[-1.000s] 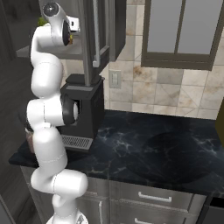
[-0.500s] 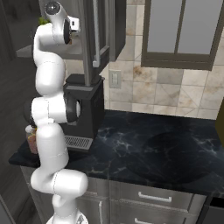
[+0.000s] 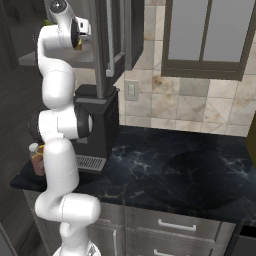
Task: Pick the cinnamon and honey bottle from the cabinet and place them next to the mug.
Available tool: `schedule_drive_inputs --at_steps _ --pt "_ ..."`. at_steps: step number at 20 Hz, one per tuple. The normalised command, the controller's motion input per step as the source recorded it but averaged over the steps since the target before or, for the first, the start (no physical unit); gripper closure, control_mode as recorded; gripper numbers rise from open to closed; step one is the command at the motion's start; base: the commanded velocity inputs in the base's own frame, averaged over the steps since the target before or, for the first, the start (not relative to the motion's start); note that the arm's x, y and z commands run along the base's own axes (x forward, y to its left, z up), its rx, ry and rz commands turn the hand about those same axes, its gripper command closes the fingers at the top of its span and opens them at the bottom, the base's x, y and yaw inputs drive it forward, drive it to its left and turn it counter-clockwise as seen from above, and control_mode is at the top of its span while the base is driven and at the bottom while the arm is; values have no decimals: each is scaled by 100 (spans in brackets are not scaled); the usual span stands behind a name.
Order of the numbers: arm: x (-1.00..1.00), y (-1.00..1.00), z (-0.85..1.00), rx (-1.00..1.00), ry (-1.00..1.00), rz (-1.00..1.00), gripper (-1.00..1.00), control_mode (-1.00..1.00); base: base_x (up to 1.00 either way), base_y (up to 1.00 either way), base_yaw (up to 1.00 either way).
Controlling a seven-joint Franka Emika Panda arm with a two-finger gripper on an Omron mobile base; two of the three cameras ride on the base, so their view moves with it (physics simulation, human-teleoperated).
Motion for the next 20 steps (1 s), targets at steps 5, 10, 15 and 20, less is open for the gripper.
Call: schedule_drive_inputs --at_steps 5,10,15,20 --pt "0 0 0 0 0 0 100 -100 0 0 0" --pt "0 0 0 0 0 0 100 -100 0 0 0" --pt "-7 0 0 0 0 0 100 -100 0 0 0" --pt "-62 1 0 0 0 0 100 -100 0 0 0"
